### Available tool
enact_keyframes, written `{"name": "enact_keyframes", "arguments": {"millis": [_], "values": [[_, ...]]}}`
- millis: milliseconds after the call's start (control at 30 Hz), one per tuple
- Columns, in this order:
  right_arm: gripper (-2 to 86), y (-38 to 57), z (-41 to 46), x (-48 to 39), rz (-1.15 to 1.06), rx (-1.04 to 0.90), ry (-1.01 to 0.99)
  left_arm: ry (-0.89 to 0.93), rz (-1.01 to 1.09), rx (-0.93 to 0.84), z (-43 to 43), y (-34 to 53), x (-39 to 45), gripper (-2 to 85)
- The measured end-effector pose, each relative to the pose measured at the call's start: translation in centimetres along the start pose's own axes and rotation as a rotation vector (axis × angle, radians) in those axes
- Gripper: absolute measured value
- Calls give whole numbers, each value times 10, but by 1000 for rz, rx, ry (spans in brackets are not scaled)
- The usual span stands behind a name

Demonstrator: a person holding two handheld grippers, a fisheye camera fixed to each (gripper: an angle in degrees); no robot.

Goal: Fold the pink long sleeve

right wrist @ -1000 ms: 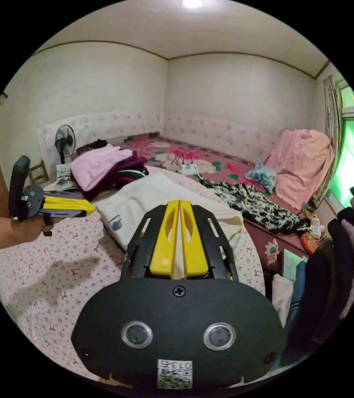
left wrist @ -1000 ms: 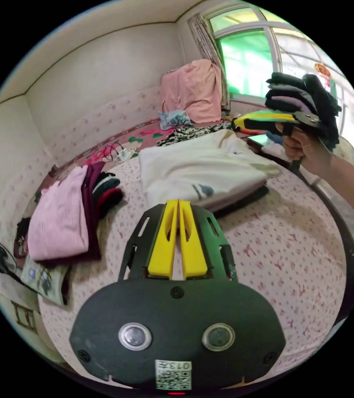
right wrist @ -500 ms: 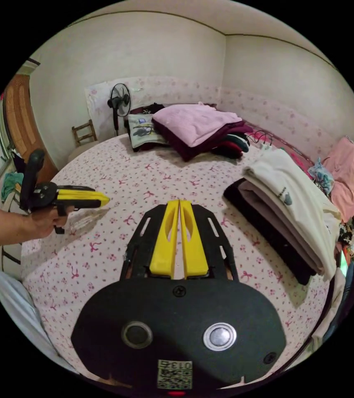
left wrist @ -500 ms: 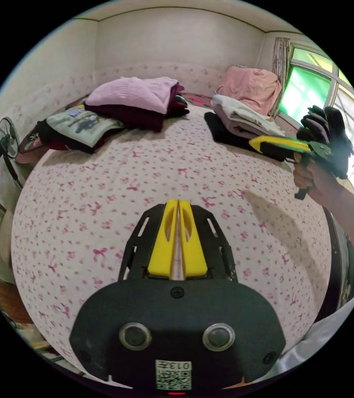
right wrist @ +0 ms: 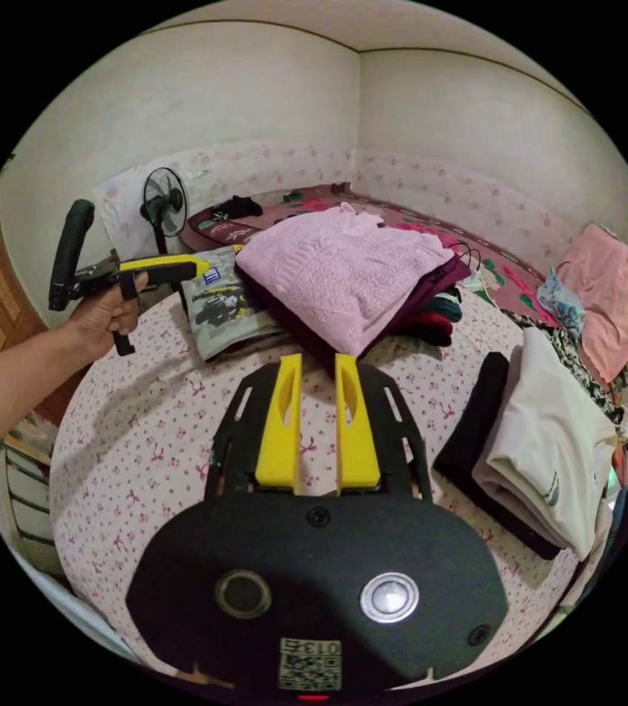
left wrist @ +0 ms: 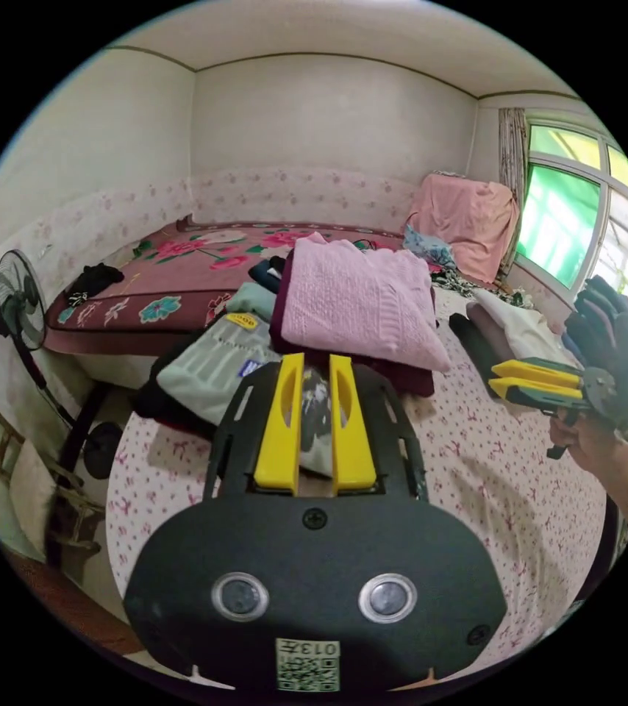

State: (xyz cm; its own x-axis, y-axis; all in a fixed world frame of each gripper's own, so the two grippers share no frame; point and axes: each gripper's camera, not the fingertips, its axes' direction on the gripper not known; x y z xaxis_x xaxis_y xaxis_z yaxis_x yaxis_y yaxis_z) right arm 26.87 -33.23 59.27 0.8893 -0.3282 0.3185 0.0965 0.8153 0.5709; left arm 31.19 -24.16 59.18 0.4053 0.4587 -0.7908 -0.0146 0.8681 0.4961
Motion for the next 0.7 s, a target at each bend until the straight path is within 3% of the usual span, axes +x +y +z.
{"name": "enact_keyframes", "arguments": {"millis": [200, 300, 433, 533, 700], "values": [[95, -32, 41, 3, 59, -45, 24, -24, 35, -90, 30, -28, -42, 83], [89, -37, 65, 9, 139, -91, 1, 27, 52, -141, 39, -31, -53, 50], [39, -39, 76, 2, 172, -160, -10, 3, 121, -75, 9, -22, -55, 21], [27, -34, 35, -14, 127, -5, 12, 98, 98, 73, -40, -11, -65, 14], [20, 6, -66, -22, 105, 298, -149, 330, 191, 243, -132, 30, -56, 10]]}}
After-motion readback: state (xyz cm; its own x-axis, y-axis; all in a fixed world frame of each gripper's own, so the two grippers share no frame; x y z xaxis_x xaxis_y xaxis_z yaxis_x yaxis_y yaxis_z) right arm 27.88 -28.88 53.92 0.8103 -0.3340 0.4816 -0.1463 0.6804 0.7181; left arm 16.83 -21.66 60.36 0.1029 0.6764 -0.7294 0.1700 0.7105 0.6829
